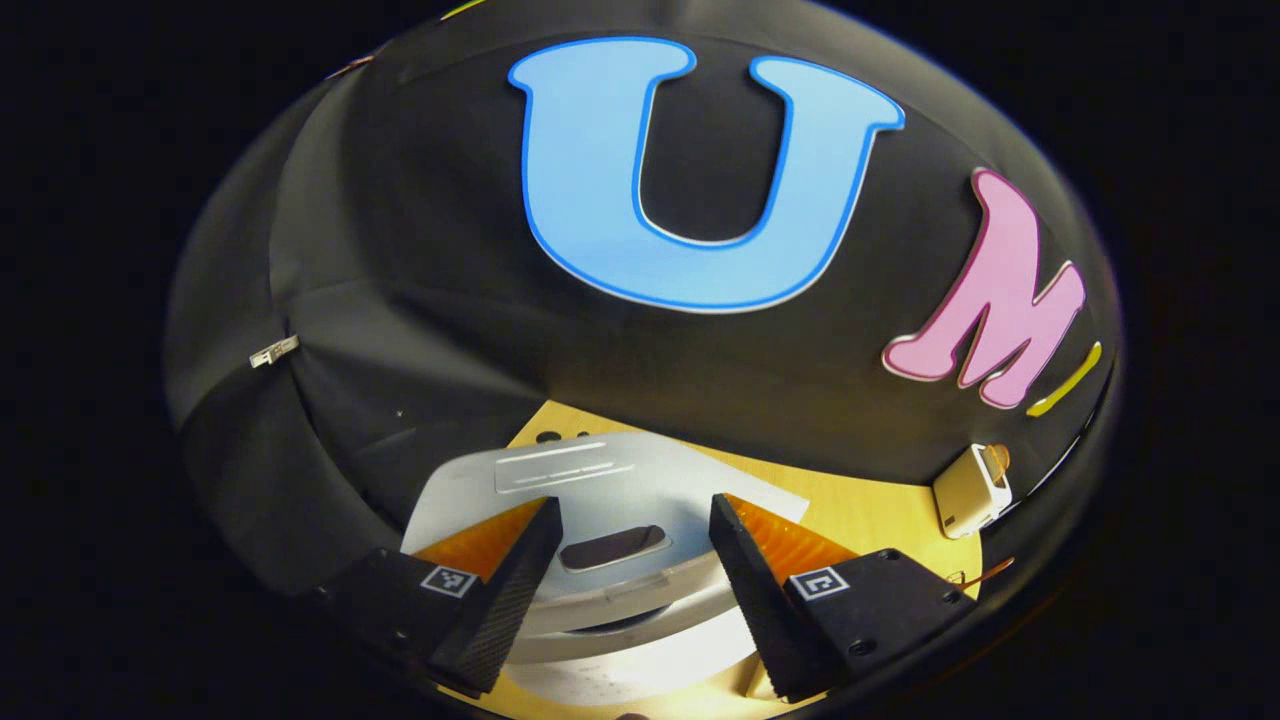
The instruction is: Close the left gripper, press the button to open the rice cooker; take a wooden spoon from the chopstick holder with the right hand, scoop a spoonful of rice and pour it into the rice cooker, then put the wooden spoon back into the chopstick holder.
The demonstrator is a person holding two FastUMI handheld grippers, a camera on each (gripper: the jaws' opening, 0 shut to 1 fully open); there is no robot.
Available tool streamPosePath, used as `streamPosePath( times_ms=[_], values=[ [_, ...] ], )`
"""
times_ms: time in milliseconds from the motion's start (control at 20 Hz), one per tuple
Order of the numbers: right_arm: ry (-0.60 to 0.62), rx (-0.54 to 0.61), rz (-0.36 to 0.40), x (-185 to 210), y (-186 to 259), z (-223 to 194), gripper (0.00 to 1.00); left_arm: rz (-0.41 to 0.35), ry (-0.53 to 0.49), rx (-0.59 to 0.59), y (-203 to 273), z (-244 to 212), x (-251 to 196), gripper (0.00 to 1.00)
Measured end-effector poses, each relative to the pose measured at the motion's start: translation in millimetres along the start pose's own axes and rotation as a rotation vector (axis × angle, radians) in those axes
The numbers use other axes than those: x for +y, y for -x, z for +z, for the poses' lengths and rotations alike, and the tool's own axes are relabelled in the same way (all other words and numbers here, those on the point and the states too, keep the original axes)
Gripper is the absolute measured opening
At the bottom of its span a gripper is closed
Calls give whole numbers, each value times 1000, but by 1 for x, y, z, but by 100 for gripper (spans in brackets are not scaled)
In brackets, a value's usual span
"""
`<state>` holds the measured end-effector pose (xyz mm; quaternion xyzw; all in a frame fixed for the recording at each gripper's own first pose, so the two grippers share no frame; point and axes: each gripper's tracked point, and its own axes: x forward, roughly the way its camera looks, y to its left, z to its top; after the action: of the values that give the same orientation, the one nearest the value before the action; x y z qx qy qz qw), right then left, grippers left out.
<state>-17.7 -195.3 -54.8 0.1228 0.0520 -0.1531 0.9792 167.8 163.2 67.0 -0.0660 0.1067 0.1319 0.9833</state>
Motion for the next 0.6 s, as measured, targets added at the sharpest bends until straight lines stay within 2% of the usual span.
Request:
streamPosePath(
  times_ms=[300,500,600],
  values=[
    [34,37,37,7,-7,-8,99,52,-64,-12,-11,-55,-7,98],
    [59,47,46,7,-8,-13,99,70,-53,25,-24,-92,-5,99],
    [55,54,48,6,-8,-17,99,99,-128,8,-28,-97,-1,98]
  ],
)
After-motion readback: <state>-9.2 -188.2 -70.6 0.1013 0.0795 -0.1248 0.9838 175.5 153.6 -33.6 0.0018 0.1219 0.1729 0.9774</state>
